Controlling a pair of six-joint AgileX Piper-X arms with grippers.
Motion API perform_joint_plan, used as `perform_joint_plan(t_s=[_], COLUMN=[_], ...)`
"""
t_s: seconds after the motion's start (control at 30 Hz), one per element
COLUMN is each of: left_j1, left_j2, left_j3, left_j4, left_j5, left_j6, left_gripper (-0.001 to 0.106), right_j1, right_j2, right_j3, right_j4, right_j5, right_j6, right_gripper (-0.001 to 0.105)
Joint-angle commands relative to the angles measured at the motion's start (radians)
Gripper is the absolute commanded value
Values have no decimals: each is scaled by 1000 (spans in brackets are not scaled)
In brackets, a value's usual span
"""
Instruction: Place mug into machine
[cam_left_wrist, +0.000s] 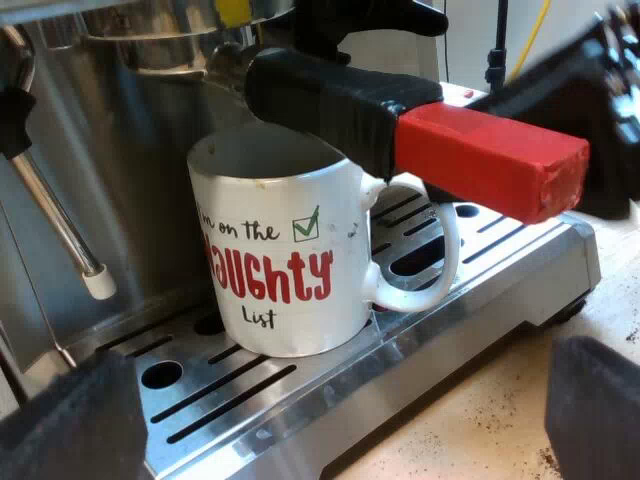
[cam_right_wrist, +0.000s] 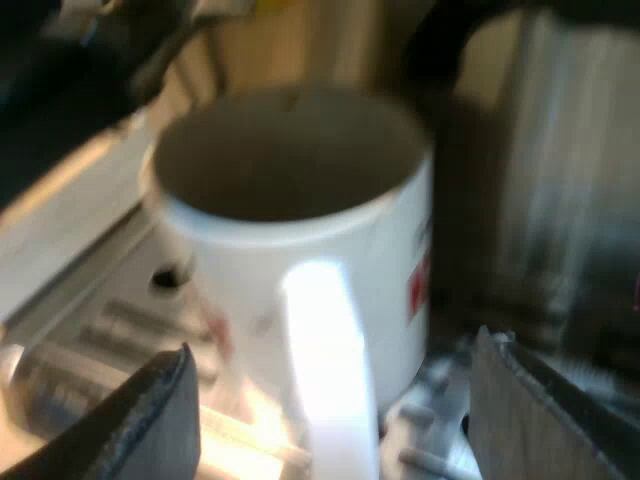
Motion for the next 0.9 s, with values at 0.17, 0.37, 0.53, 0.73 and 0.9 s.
perform_joint_plan(t_s=[0.17, 0.37, 0.53, 0.73, 0.9], left_j1=[-5, -5, -5, -5, -5], left_j2=[2, 2, 2, 2, 2], left_j3=[-9, -9, -9, -9, -9], left_j4=[-17, -17, -17, -17, -17], left_j5=[2, 2, 2, 2, 2], left_j6=[-10, -10, -10, -10, -10], left_gripper=[82, 82, 82, 82, 82], right_j1=[46, 31, 0, -39, -40], right_j2=[24, 190, 264, 299, 311], right_j3=[49, 51, 16, -70, -157], right_j4=[-67, -345, -410, -352, -224], right_j5=[68, 68, 71, 13, 9], right_j6=[-7, -20, -20, -20, -20], right_gripper=[56, 48, 48, 48, 48])
